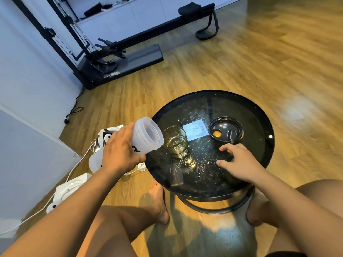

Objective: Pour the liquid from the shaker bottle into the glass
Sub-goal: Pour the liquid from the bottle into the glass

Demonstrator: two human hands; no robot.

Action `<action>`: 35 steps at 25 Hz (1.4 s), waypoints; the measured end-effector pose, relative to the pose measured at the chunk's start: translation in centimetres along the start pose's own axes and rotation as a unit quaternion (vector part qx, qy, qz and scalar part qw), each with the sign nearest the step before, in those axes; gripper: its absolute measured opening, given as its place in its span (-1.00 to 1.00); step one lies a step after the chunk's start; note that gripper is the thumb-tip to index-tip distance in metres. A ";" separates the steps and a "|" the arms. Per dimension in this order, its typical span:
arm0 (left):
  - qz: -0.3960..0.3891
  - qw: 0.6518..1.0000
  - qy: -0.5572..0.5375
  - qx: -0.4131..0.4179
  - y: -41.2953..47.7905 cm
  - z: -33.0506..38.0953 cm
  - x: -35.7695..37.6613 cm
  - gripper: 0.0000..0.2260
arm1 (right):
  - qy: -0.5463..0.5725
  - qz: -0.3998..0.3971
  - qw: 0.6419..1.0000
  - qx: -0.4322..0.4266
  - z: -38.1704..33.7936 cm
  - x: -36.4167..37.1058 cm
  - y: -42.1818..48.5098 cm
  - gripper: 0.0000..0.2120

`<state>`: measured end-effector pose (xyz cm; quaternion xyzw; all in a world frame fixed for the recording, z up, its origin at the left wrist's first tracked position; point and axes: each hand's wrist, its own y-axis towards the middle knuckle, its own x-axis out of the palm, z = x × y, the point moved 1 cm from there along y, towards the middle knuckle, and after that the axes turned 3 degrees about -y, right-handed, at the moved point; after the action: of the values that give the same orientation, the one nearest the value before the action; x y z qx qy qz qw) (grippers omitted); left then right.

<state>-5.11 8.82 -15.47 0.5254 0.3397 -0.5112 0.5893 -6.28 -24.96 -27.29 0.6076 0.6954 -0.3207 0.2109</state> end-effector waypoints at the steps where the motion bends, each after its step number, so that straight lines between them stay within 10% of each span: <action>1: 0.000 1.000 0.002 -0.001 0.0 0.1 -0.1 -0.15 | 0.001 -0.001 1.000 0.000 0.0 0.0 0.0 -0.58; 35: -0.010 0.999 0.034 0.022 0.6 0.9 -1.0 -0.13 | 0.020 -0.012 1.000 -0.018 0.0 0.2 0.0 -0.49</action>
<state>-4.88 8.19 -14.13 0.5520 0.3532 -0.5060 0.5608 -6.29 -24.85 -27.41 0.6014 0.7123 -0.2984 0.2046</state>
